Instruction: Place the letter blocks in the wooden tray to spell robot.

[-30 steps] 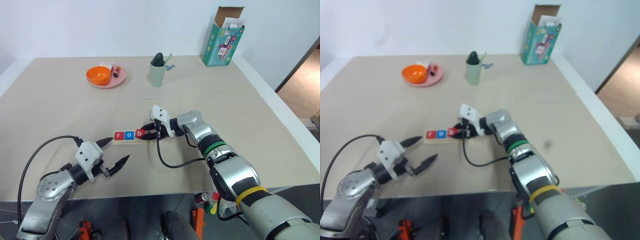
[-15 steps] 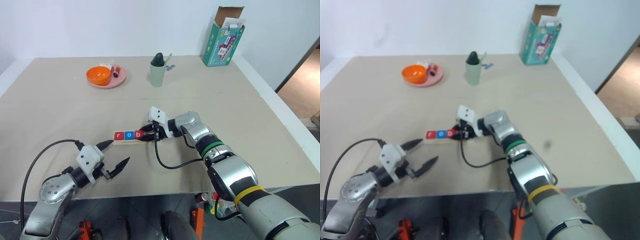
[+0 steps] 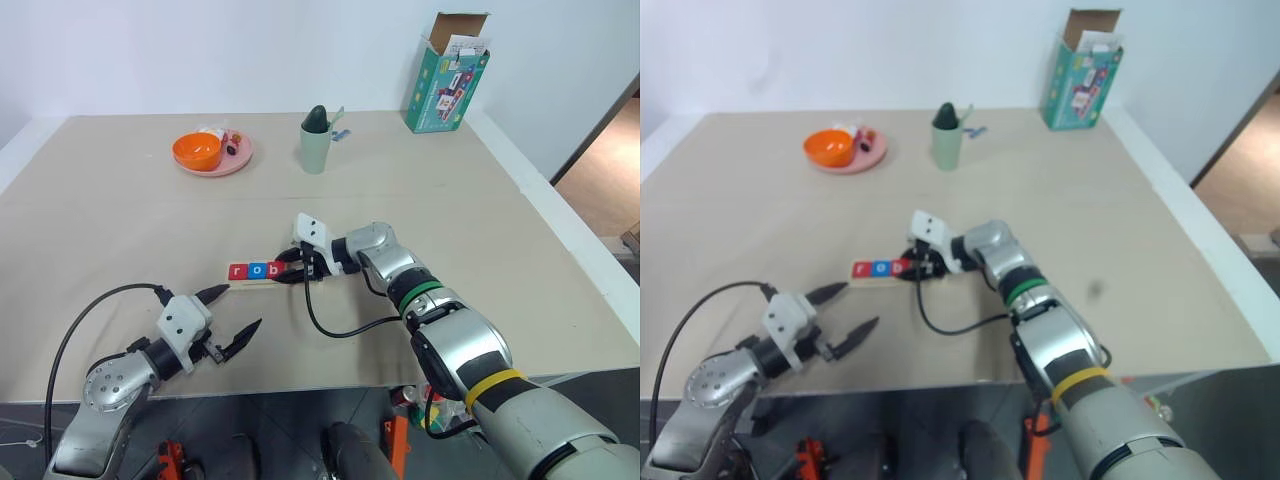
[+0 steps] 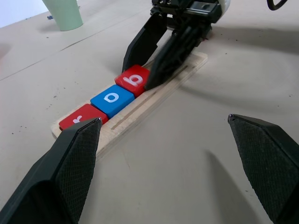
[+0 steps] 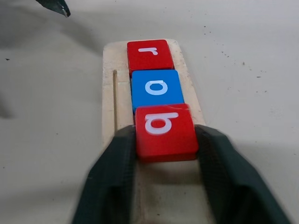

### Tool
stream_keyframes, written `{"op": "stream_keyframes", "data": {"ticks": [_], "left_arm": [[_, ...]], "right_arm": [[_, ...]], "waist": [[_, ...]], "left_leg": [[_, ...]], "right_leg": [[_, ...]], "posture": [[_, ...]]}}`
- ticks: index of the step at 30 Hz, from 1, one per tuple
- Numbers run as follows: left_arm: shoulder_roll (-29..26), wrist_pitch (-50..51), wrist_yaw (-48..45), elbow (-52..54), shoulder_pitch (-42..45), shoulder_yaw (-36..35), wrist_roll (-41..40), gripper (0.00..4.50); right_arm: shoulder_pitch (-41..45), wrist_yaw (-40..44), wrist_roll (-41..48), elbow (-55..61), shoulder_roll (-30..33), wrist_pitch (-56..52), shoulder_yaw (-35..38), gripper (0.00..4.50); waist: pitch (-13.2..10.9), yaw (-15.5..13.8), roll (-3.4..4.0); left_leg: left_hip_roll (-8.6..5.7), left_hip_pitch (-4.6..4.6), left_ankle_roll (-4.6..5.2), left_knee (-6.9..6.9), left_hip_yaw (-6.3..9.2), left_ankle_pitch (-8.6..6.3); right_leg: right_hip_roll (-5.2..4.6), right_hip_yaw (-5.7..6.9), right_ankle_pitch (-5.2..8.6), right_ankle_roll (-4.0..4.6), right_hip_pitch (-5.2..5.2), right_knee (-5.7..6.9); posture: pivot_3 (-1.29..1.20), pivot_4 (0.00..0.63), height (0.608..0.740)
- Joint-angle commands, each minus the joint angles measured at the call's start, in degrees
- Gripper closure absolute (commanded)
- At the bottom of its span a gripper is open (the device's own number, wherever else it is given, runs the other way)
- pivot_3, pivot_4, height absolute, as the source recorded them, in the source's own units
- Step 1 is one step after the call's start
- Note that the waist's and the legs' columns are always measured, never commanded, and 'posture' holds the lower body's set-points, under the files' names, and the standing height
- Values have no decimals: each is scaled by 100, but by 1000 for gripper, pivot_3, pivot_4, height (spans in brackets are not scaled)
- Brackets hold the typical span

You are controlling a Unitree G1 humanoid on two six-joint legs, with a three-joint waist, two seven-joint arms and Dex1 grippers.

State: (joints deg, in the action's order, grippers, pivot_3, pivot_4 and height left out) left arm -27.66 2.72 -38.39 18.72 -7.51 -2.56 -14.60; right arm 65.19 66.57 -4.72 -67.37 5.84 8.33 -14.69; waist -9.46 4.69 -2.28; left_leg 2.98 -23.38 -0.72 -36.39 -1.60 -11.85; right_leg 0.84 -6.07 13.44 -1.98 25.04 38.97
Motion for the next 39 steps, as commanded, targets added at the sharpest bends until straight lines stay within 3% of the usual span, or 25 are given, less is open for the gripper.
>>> {"op": "stream_keyframes", "data": {"ticks": [1,3,4,10,13,17,24,31,39], "left_arm": [[2,10,63,167,120,-19,-15,0],[-18,22,54,161,146,-11,-19,0],[-30,27,46,157,155,-6,-15,0],[-51,96,37,182,269,-2,-43,0],[-103,90,-75,207,421,33,-70,0],[-256,197,-359,248,653,87,-189,0],[-520,291,-794,186,899,173,-340,0],[-660,570,-1342,136,1152,363,-665,0],[-689,587,-1541,-4,1454,492,-595,0]], "right_arm": [[178,94,73,16,-29,-32,174,766],[188,149,133,27,-38,-88,248,115],[190,132,151,45,-40,-77,292,12],[228,312,662,482,-9,-685,781,12],[-34,249,1070,1359,170,-1260,1090,12],[-847,-487,1414,3159,518,-2302,1473,12],[-2695,-1577,1546,6308,948,-3598,1476,12],[-3339,-2769,1514,7006,1046,-3979,1824,12],[-4089,-3814,1335,7730,742,-4195,1576,12]], "waist": [[0,0,0],[0,1,0],[0,1,0],[-1,1,0],[-2,-1,2],[-1,-37,-1],[-3,-17,2],[-3,-3,1],[-2,-4,0]], "left_leg": [[0,0,0,0,0,0],[0,0,0,0,-1,0],[0,0,0,0,-1,0],[0,-1,0,3,2,0],[0,-1,0,3,2,0],[-4,-7,-1,2,11,0],[-8,-22,-18,6,7,-11],[-5,-18,-19,4,10,-10],[-8,-15,-20,1,6,-9]], "right_leg": [[0,0,0,0,0,0],[0,-1,-1,0,0,0],[0,-1,0,-1,0,0],[0,2,1,-1,0,0],[0,2,0,-1,0,0],[-3,10,5,-8,-2,0],[-8,5,23,-14,15,0],[0,6,13,-10,13,2],[0,-6,14,-15,11,0]], "posture": [[0,150,740],[0,150,740],[0,150,740],[0,150,740],[0,150,740],[0,150,740],[0,150,740],[0,150,740],[0,150,740]]}}
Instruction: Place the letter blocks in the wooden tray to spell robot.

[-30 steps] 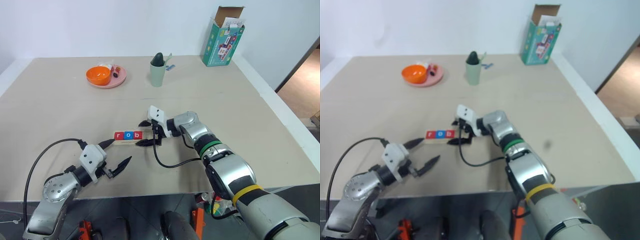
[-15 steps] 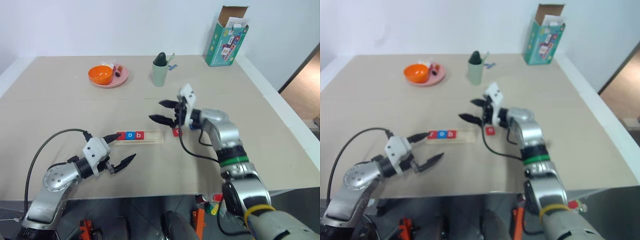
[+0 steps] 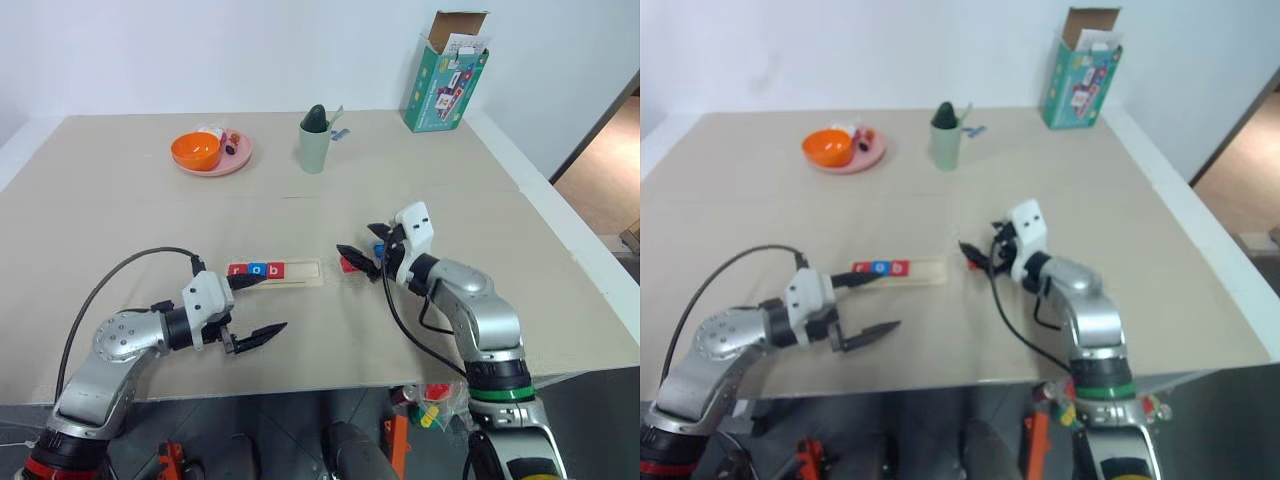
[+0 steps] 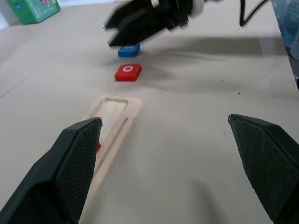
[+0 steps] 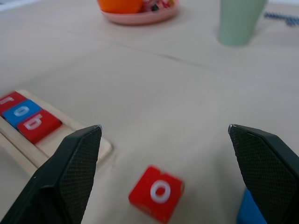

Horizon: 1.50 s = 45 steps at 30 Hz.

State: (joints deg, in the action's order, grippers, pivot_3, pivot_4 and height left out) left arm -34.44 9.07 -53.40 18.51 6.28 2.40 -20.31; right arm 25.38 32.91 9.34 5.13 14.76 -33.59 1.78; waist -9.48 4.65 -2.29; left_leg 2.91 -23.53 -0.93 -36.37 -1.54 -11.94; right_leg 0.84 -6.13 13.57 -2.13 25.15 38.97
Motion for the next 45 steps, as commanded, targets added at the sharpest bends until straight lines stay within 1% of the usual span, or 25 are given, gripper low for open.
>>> {"op": "stream_keyframes", "data": {"ticks": [1,5,9,15,26,29,30,32,35,36,37,45], "left_arm": [[-2,-60,-22,16,75,-4,-8,0],[11,-81,20,42,25,3,21,0],[15,-86,79,59,2,10,72,0],[33,-64,141,109,-48,10,133,0],[-21,-49,209,175,-123,-23,182,0],[-19,-56,212,173,-112,-21,196,0],[-16,-59,215,169,-106,-19,202,0],[-9,-71,221,156,-102,-15,217,0],[5,-99,224,140,-116,-15,244,0],[7,-104,224,136,-123,-18,250,0],[6,-113,223,131,-138,-23,254,0],[-18,-174,197,121,-239,-28,291,0]], "right_arm": [[-236,-606,-97,627,-250,-14,-129,12],[-495,-974,-183,901,-449,-32,-340,12],[-530,-1366,-336,757,-577,98,-419,12],[-570,-1686,-476,467,-710,258,-473,12],[-654,-1778,-522,144,-897,417,-661,12],[-659,-1853,-545,82,-926,411,-666,788],[-661,-1864,-535,69,-934,403,-659,1179],[-672,-1906,-547,69,-936,410,-667,1807],[-724,-1944,-534,148,-954,390,-690,2920],[-751,-1961,-540,190,-953,375,-699,3217],[-808,-1982,-550,286,-941,331,-712,3301],[-1421,-1880,-414,1634,-668,-580,-823,3301]], "waist": [[0,1,0],[0,0,0],[0,-1,0],[0,-1,0],[0,-1,-1],[0,-2,0],[0,-1,-1],[0,-1,-1],[0,-1,-1],[0,-1,-1],[1,-2,-1],[1,-9,-2]], "left_leg": [[1,0,0,2,1,0],[3,-3,0,6,3,0],[-1,-2,0,2,0,0],[-2,-1,0,0,0,0],[-1,-2,0,3,0,0],[-2,-2,0,2,0,0],[-1,-2,0,2,0,0],[-1,-2,0,2,1,0],[-1,-2,0,2,1,0],[-1,-2,0,2,1,0],[-1,-2,0,2,1,0],[-1,-2,0,3,2,-1]], "right_leg": [[1,0,1,0,1,0],[2,2,3,2,4,0],[-3,-1,2,1,1,0],[-3,-1,4,5,1,-1],[-3,-1,4,1,1,-1],[-3,-1,4,1,1,-1],[-3,-1,4,1,1,-1],[-3,0,4,1,1,-1],[-3,0,4,1,1,-1],[-3,0,4,1,1,-1],[-3,0,4,1,1,-1],[-5,1,8,0,0,-1]], "posture": [[0,150,740],[0,150,740],[0,150,740],[0,150,740],[0,150,740],[0,150,740],[0,150,740],[0,150,740],[0,150,740],[0,150,740],[0,150,740],[0,150,740]]}}
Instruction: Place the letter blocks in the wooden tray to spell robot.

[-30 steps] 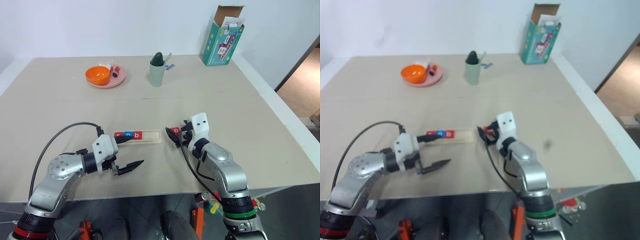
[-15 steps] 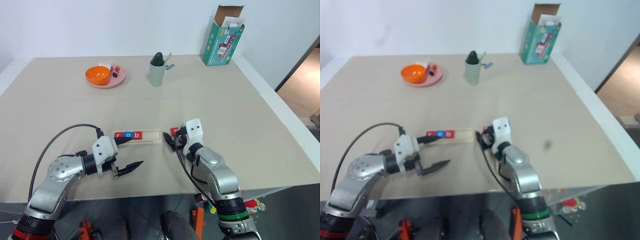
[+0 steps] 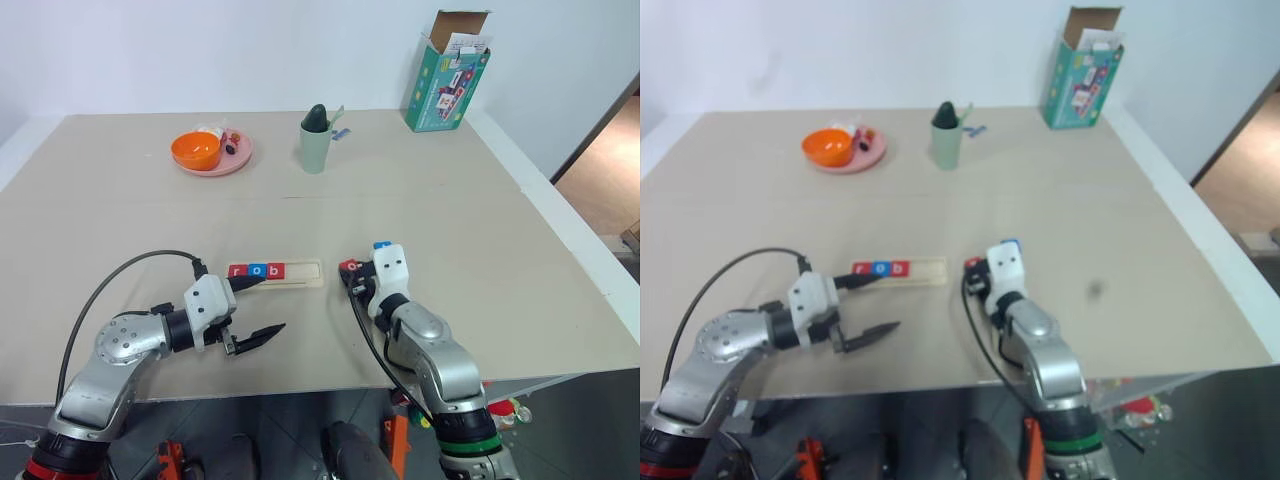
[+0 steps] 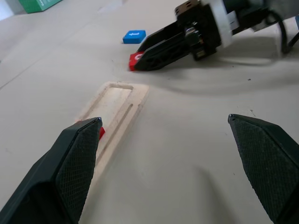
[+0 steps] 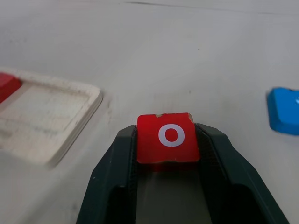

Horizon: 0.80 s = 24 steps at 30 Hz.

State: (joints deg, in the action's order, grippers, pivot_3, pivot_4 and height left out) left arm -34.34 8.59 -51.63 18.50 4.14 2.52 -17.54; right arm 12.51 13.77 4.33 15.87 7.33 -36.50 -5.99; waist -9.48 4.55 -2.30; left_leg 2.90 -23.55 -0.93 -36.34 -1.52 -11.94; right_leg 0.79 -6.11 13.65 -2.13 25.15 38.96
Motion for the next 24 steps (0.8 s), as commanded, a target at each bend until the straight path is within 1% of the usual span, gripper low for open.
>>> {"op": "stream_keyframes", "data": {"ticks": [1,3,9,10,11,12,13,16,17,20,22,24], "left_arm": [[-29,-126,17,121,-30,-41,16,0],[-33,-133,7,114,-35,-40,22,0],[-50,-157,-39,82,-12,-13,45,0],[-51,-162,-47,78,-8,-9,47,0],[-61,-187,-68,57,5,-2,61,0],[-67,-206,-81,46,11,3,72,0],[-68,-220,-87,41,12,5,81,0],[-55,-255,-90,41,-12,9,111,0],[-51,-268,-91,37,-19,11,122,0],[-20,-293,-78,14,-32,10,141,0],[28,-332,-84,-36,-15,42,141,0],[85,-394,-103,-94,16,78,123,0]], "right_arm": [[-198,7,103,712,64,-401,-58,3301],[-264,8,101,912,88,-538,-136,3301],[-241,5,245,934,18,-809,-108,3301],[-231,10,255,930,19,-822,-106,2252],[-184,-30,263,916,1,-827,-31,1984],[-153,-62,271,912,-9,-831,24,1514],[-124,-46,316,929,10,-870,92,1285],[-31,227,553,1193,346,-1018,424,211],[0,339,674,1308,475,-1093,547,14],[140,1264,1258,1413,1277,-1166,868,14],[399,2325,1701,1022,1940,-922,954,14],[677,3406,1814,499,2567,-408,690,14]], "waist": [[0,0,0],[0,1,0],[1,2,-2],[1,2,-2],[1,2,-2],[1,2,-2],[1,2,-2],[0,0,-3],[0,-1,-4],[-2,-3,-7],[-8,3,-9],[-12,6,-16]], "left_leg": [[0,1,0,0,0,0],[1,3,0,0,-1,0],[0,8,0,-2,-2,1],[0,8,0,-2,-2,1],[0,8,0,-2,-3,1],[0,8,0,-2,-3,1],[0,8,0,-2,-2,0],[-1,5,0,-2,-3,0],[-3,4,0,-2,-3,0],[-10,1,0,-2,-3,0],[-10,3,0,-2,-3,0],[-10,10,1,-1,-6,0]], "right_leg": [[0,0,2,3,0,0],[1,0,13,25,0,0],[0,-1,12,31,-4,0],[0,-1,12,31,-4,0],[0,-2,12,30,-4,0],[0,-1,13,30,-4,0],[0,-1,13,30,-4,0],[-1,-1,13,29,-4,0],[-4,-1,14,28,-4,-1],[-8,-4,16,21,-5,-4],[-8,-4,16,20,-7,-6],[-6,-7,15,20,-11,-8]], "posture": [[0,150,740],[0,150,740],[0,150,740],[0,150,740],[0,150,740],[0,150,740],[0,150,740],[0,150,740],[0,150,740],[0,150,740],[0,150,740],[0,150,740]]}}
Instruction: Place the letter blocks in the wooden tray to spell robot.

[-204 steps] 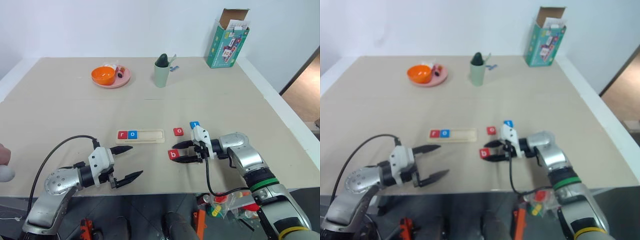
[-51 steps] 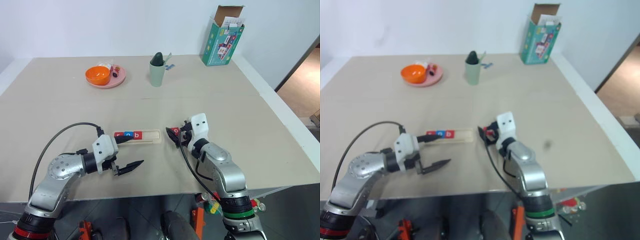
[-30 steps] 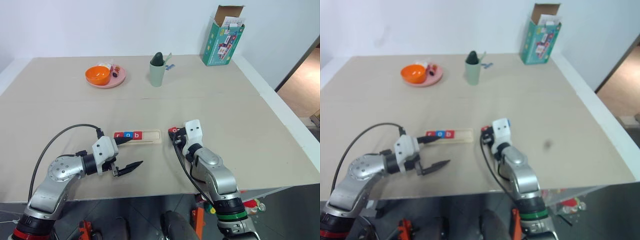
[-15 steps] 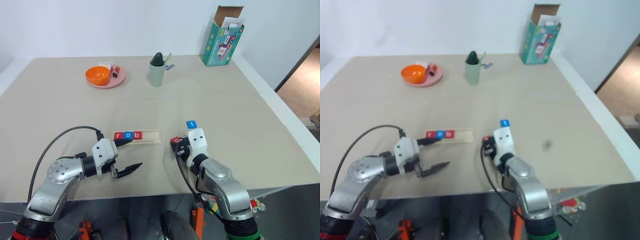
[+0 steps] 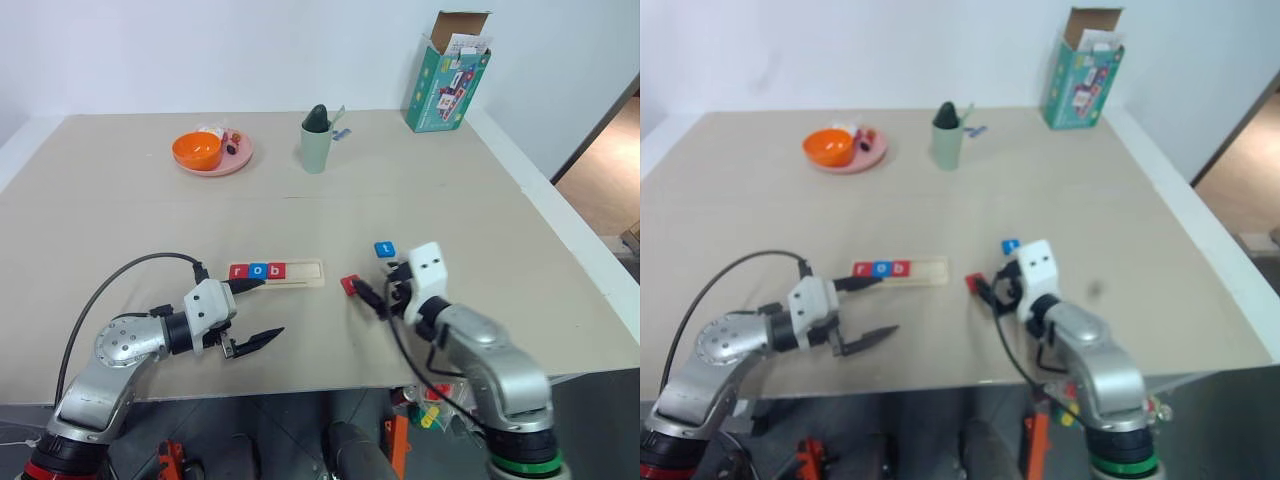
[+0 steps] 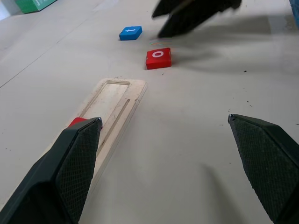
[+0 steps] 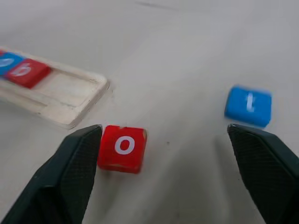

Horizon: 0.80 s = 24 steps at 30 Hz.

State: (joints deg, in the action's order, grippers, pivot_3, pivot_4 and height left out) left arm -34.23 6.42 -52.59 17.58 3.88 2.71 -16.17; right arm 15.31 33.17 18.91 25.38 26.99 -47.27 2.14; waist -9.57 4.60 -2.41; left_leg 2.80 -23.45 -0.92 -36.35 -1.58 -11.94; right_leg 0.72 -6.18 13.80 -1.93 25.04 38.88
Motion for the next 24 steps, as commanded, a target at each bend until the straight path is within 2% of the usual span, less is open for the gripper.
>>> {"op": "stream_keyframes", "data": {"ticks": [1,4,8,12,17,21,22,24], "left_arm": [[101,-203,-13,-24,60,79,-20,0],[164,-238,-18,-48,87,127,-16,0],[239,-153,32,83,68,135,-133,0],[277,259,148,368,-53,-47,-568,0],[220,670,342,679,-151,-198,-840,0],[182,736,427,818,-247,-230,-813,0],[173,748,449,841,-270,-237,-806,0],[135,726,492,889,-329,-209,-710,0]], "right_arm": [[546,1985,303,-751,853,1014,-330,14],[1012,2855,158,-1728,1077,1811,-718,14],[2050,4023,-533,-4016,878,3799,-1400,14],[2845,4670,-930,-5879,548,5299,-1638,14],[3389,5068,-1146,-7191,272,6106,-1606,14],[3520,5269,-1276,-7697,141,6548,-1600,14],[3532,5277,-1289,-7774,105,6599,-1582,257],[3582,5247,-1288,-7977,28,6705,-1522,257]], "waist": [[-5,3,-8],[-10,5,-22],[-19,25,-25],[-26,25,-30],[-26,3,-29],[-27,-3,-29],[-27,-3,-29],[-27,0,-29]], "left_leg": [[1,10,0,0,3,0],[3,20,2,0,4,0],[6,20,2,-1,-1,0],[5,13,2,-3,-1,-1],[6,8,8,1,3,-5],[4,10,8,-1,1,-5],[4,10,8,-1,1,-5],[4,14,7,-3,1,-4]], "right_leg": [[2,3,0,1,-10,0],[5,8,1,8,-18,0],[9,2,-5,6,-16,0],[8,1,-24,-27,-14,-4],[4,4,-17,-30,-14,-4],[0,3,-23,-20,-17,-4],[0,3,-23,-20,-17,-4],[1,3,-24,-22,-20,-3]], "posture": [[0,150,740],[0,150,740],[0,150,740],[0,150,740],[0,150,740],[0,150,740],[0,150,740],[0,150,740]]}}
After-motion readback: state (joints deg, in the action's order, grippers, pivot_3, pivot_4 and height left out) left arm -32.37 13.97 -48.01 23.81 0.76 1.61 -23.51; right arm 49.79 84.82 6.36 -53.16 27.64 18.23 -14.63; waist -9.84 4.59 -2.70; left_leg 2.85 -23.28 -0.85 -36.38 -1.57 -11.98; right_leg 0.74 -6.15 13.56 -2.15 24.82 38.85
